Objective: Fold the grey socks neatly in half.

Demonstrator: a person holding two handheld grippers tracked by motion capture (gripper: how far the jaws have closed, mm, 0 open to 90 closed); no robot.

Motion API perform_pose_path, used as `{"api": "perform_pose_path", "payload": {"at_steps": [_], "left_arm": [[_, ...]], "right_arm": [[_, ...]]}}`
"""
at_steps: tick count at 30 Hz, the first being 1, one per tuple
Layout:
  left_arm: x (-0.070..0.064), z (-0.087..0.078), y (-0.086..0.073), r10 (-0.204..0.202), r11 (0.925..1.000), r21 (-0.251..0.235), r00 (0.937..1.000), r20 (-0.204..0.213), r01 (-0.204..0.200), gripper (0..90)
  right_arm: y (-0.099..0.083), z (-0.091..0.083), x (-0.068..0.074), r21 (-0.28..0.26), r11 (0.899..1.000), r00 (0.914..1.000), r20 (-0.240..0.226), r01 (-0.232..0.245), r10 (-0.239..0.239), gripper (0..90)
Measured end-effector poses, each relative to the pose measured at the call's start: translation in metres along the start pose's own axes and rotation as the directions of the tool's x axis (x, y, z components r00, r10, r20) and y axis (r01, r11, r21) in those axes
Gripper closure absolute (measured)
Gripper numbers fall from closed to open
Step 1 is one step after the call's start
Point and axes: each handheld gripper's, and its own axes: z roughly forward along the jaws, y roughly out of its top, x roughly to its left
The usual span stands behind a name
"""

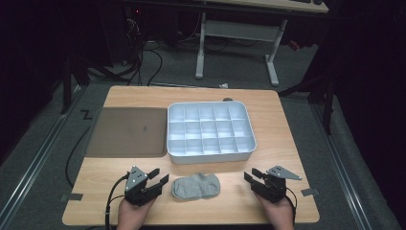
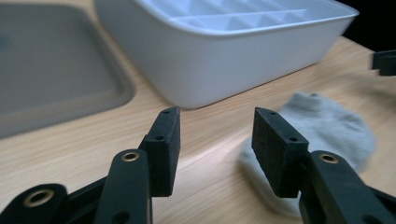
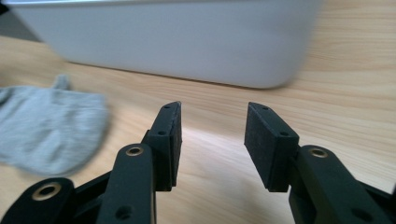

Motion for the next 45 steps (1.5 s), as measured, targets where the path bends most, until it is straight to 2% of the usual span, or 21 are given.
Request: {"api": "perform_pose_path", "payload": {"at_steps": [1, 4, 14, 16, 17, 18, 20, 21, 22, 23, 28, 30, 31, 32, 34, 42, 43, 44, 45], "left_arm": [[0.002, 0.0, 0.0, -0.001, 1.0, -0.001, 0.9999, -0.016, 0.001, 51.1], [0.004, 0.001, 0.001, -0.019, 0.9998, -0.01, 0.9997, -0.018, 0.018, 49.2], [-0.002, 0.003, -0.001, 0.01, 0.9999, 0.003, 0.9999, -0.012, -0.01, 44.3], [-0.002, 0.003, -0.001, 0.005, 1.0, 0.008, 1.0, -0.009, -0.005, 43.9], [-0.001, 0.002, -0.001, -0.023, 0.9997, 0.006, 0.9997, 0.007, 0.023, 43.4], [-0.001, 0.002, -0.001, -0.029, 0.9996, 0.002, 0.9995, 0.01, 0.029, 43.1], [-0.003, 0.001, 0.001, -0.028, 0.9996, 0.0, 0.9994, 0.019, 0.028, 41.5], [-0.004, 0.001, 0.001, -0.023, 0.9997, 0.0, 0.9995, 0.024, 0.023, 40.1], [-0.004, 0.001, 0.001, -0.023, 0.9997, 0.0, 0.9995, 0.024, 0.023, 38.7], [-0.006, 0.002, 0.001, -0.009, 0.9999, 0.008, 0.9994, 0.034, 0.009, 37.7], [-0.014, 0.005, 0.001, 0.029, 0.9993, 0.022, 0.9982, 0.052, -0.03, 38.4], [-0.016, 0.005, 0.001, 0.035, 0.9991, 0.023, 0.9979, 0.054, -0.036, 38.9], [-0.017, 0.006, 0.001, 0.036, 0.9989, 0.027, 0.9975, 0.061, -0.038, 39.1], [-0.018, 0.006, 0.001, 0.036, 0.9987, 0.033, 0.9973, 0.065, -0.038, 39.8], [-0.019, 0.006, 0.0, 0.03, 0.9984, 0.045, 0.9969, 0.072, -0.033, 42.1], [-0.026, 0.012, -0.003, 0.034, 0.9954, 0.086, 0.9936, 0.108, -0.043, 46.6], [-0.027, 0.013, -0.004, 0.036, 0.9937, 0.101, 0.9911, 0.128, -0.049, 49.2], [-0.027, 0.013, -0.004, 0.036, 0.9937, 0.101, 0.9911, 0.128, -0.049, 55.1], [-0.028, 0.014, -0.005, 0.038, 0.9925, 0.11, 0.9905, 0.132, -0.053, 55.1]], "right_arm": [[0.0, -0.001, -0.002, -0.005, 1.0, 1.0, 0.006, 0.0, 0.0, 55.3], [-0.001, -0.004, -0.006, -0.01, 1.0, 0.9997, 0.022, -0.012, 0.012, 54.0], [-0.002, -0.006, -0.006, -0.027, 1.0, 0.9995, 0.029, -0.008, 0.009, 50.5], [-0.001, -0.006, -0.006, -0.033, 0.999, 0.9996, 0.026, -0.004, 0.005, 50.6], [0.0, -0.006, -0.005, -0.037, 0.999, 0.9998, 0.021, 0.005, -0.004, 50.9], [0.0, -0.006, -0.004, -0.035, 0.999, 0.9998, 0.018, 0.007, -0.006, 50.7], [0.001, -0.005, -0.002, -0.029, 0.999, 0.9995, 0.017, 0.026, -0.026, 48.6], [0.0, -0.005, 0.0, -0.031, 0.999, 0.9991, 0.035, 0.023, -0.022, 46.0], [0.0, -0.005, 0.0, -0.031, 0.999, 0.9991, 0.035, 0.023, -0.022, 46.0], [-0.001, -0.006, 0.005, -0.043, 0.998, 0.9972, 0.06, 0.047, -0.045, 49.5], [0.0, -0.004, 0.014, -0.041, 0.997, 0.998, 0.006, 0.063, -0.063, 50.7], [0.0, -0.002, 0.016, -0.036, 0.997, 0.9978, -0.001, 0.067, -0.067, 50.6], [-0.001, 0.002, 0.021, -0.026, 0.997, 0.9967, -0.031, 0.074, -0.075, 50.3], [-0.001, 0.003, 0.024, -0.021, 0.997, 0.9966, -0.041, 0.071, -0.072, 50.3], [0.0, 0.007, 0.031, -0.01, 0.997, 0.9942, -0.07, 0.081, -0.082, 50.5], [-0.001, 0.02, 0.061, 0.029, 0.988, 0.9821, -0.121, 0.149, -0.144, 51.5], [-0.001, 0.022, 0.065, 0.035, 0.987, 0.9805, -0.128, 0.155, -0.149, 51.8], [-0.001, 0.022, 0.065, 0.035, 0.987, 0.9805, -0.128, 0.155, -0.149, 51.8], [-0.002, 0.026, 0.072, 0.047, 0.986, 0.978, -0.14, 0.163, -0.155, 52.8]]}}
